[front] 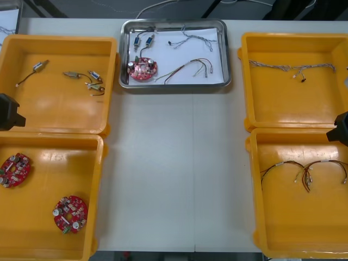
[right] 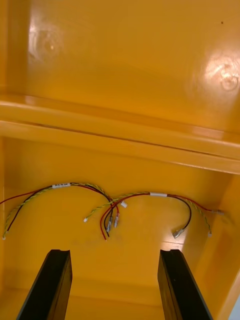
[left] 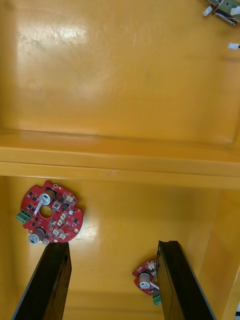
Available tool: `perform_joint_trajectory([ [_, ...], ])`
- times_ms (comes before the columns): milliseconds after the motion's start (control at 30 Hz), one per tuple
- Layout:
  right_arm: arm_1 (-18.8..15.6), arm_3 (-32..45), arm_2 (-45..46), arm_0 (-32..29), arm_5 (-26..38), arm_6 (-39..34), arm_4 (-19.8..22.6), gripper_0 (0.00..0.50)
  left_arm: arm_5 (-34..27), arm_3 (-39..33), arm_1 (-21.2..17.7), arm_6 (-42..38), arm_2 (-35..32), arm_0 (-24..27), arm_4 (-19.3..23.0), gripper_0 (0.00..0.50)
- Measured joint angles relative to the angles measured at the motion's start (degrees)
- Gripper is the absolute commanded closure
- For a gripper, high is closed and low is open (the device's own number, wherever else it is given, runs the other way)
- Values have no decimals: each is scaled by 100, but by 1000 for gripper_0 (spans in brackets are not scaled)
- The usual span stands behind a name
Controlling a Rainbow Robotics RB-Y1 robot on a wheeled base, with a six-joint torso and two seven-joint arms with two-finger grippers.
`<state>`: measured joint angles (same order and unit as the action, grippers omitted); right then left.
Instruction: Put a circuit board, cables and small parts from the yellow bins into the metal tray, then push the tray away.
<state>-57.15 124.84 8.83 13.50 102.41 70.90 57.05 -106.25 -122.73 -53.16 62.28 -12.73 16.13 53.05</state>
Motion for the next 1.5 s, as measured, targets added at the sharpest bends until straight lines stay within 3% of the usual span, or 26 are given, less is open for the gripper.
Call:
perform_joint_trajectory([
  [367, 2, -385, 201, -92, 171, 0, 108, 0, 0, 0, 0, 0, 0, 0, 0, 0],
  [1500, 212, -392, 580, -133, 430, -29, 183, 0, 0, 0, 0, 0, 0, 0, 0, 0],
])
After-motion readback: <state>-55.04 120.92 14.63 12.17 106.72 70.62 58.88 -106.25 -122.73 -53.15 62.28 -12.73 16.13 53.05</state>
